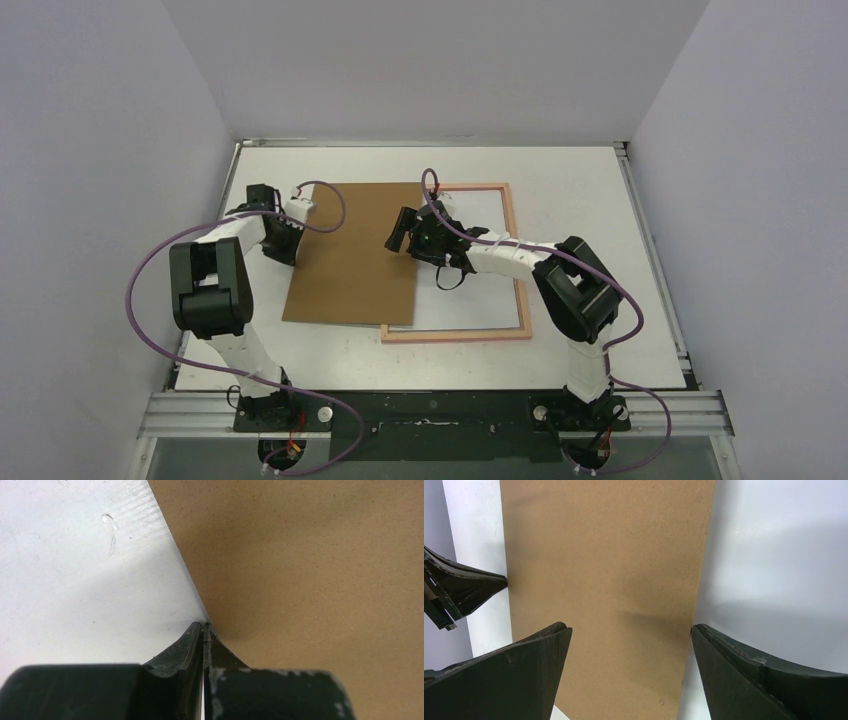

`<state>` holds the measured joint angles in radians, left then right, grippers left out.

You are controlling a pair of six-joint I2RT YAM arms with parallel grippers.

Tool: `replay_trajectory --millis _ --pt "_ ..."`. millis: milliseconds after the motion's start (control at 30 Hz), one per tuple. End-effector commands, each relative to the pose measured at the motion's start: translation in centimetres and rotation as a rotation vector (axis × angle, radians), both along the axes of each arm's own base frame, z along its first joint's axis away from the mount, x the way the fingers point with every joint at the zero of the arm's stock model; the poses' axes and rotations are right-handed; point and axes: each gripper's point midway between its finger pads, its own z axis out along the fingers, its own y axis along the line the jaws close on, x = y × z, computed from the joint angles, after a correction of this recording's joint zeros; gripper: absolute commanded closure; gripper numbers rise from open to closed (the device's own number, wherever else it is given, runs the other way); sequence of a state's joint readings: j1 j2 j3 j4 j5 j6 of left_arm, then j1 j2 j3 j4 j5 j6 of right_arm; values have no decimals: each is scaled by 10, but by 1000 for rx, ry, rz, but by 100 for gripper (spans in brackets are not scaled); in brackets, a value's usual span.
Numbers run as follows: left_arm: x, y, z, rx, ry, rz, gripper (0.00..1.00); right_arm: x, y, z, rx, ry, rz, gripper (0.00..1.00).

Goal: Put the photo into the frame
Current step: Turn over the photo frame item at the center of the board.

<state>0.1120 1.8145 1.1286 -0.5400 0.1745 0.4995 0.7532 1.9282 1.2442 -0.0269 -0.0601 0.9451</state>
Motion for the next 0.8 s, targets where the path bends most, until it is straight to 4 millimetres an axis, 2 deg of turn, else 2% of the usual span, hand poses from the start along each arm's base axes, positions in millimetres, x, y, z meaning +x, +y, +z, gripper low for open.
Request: replay_trajectory --millis 0,200,467,633,767 --pt "-25 -11 -10 -60 110 8 100 9 9 6 19 -42 19 4" --pt "-26 -11 -8 -61 109 9 100 4 14 1 42 -33 34 4" --pt "-27 -12 -9 -68 111 -1 100 -2 31 20 137 -59 80 8" --pt "-29 -12 -8 -71 110 -3 100 -5 39 39 216 -79 99 12" --pt "-30 -12 -11 -70 114 -3 100 -8 45 66 297 -111 113 13"
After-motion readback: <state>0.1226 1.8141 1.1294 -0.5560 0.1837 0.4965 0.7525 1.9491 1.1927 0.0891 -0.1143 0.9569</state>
